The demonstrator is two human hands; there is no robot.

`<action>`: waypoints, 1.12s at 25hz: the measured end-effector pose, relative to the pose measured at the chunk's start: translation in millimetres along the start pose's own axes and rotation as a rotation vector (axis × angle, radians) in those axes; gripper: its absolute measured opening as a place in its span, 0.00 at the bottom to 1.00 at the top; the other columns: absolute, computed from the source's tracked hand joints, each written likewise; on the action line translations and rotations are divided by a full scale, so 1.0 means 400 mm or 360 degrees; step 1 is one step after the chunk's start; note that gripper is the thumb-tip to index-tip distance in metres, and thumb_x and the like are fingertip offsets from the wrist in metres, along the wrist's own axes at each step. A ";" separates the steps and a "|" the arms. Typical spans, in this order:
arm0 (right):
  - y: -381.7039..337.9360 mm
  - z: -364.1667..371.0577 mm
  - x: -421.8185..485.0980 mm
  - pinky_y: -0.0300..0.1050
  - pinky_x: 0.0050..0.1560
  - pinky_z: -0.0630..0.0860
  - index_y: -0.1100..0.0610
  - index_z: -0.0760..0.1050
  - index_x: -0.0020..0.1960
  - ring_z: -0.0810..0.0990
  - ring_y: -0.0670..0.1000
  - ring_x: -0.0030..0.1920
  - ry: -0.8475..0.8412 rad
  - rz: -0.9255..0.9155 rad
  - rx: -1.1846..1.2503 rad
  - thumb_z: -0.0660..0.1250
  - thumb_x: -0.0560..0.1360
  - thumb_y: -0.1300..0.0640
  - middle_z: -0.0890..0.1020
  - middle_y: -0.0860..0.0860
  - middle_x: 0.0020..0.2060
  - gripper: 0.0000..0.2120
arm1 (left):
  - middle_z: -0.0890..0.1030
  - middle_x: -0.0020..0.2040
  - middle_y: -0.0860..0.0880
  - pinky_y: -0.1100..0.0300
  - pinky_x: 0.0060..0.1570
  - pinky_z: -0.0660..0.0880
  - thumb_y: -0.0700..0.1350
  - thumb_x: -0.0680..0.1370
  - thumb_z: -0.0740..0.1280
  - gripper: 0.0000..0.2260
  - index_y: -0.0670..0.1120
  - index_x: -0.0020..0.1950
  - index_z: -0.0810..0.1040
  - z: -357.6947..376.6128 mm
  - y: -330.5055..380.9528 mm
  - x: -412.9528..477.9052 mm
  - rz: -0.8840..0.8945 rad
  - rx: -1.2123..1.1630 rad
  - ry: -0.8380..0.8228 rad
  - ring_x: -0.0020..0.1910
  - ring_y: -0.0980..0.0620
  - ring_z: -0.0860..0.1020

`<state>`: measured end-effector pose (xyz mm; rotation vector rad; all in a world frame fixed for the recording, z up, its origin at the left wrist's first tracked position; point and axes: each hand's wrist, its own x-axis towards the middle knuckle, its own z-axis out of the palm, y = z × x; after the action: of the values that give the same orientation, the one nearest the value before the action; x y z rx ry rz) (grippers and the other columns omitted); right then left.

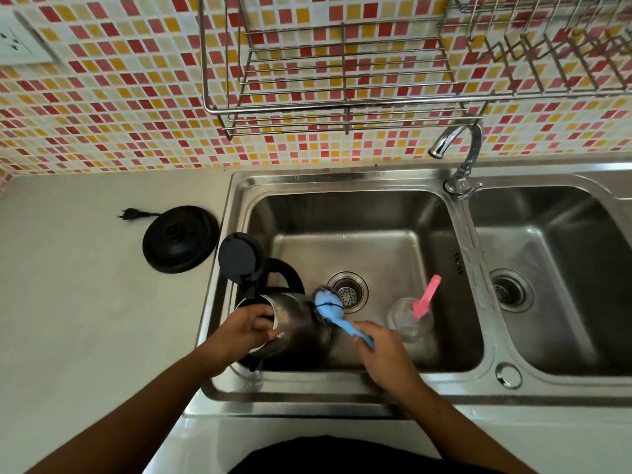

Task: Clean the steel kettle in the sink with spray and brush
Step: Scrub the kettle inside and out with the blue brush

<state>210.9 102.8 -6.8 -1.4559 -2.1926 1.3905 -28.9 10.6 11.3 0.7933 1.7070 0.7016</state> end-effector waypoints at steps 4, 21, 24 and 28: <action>-0.046 0.012 0.033 0.27 0.53 0.68 0.58 0.78 0.63 0.81 0.48 0.54 0.0101 -0.0116 0.0075 0.65 0.76 0.62 0.83 0.51 0.55 0.16 | 0.81 0.36 0.44 0.69 0.26 0.69 0.29 0.75 0.65 0.10 0.44 0.43 0.78 0.024 0.061 0.033 -0.0107 -0.0292 0.0296 0.28 0.55 0.76; 0.060 -0.035 -0.105 0.32 0.46 0.70 0.54 0.77 0.64 0.83 0.51 0.45 0.0072 -0.0054 -0.0101 0.64 0.77 0.59 0.85 0.55 0.47 0.16 | 0.78 0.22 0.53 0.72 0.22 0.73 0.31 0.77 0.65 0.08 0.43 0.40 0.75 0.121 0.084 0.106 -0.0460 -0.1123 0.0682 0.20 0.61 0.76; 0.030 -0.027 -0.069 0.38 0.47 0.72 0.57 0.77 0.63 0.82 0.53 0.45 0.0111 0.0038 -0.0055 0.63 0.77 0.61 0.84 0.58 0.47 0.15 | 0.78 0.26 0.47 0.71 0.21 0.74 0.29 0.75 0.66 0.07 0.39 0.48 0.76 0.141 0.098 0.127 -0.0489 -0.1109 0.0823 0.19 0.61 0.76; -0.024 -0.031 -0.131 0.33 0.44 0.73 0.52 0.75 0.66 0.80 0.45 0.39 -0.0005 -0.0133 0.0053 0.62 0.78 0.59 0.82 0.50 0.42 0.17 | 0.78 0.25 0.46 0.69 0.20 0.73 0.27 0.75 0.63 0.08 0.37 0.50 0.73 0.142 0.110 0.147 -0.0488 -0.1180 0.0841 0.20 0.56 0.77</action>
<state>238.5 67.8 24.9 -1.3358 -2.1944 1.3962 21.3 87.5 -2.5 -0.1889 1.7663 1.2888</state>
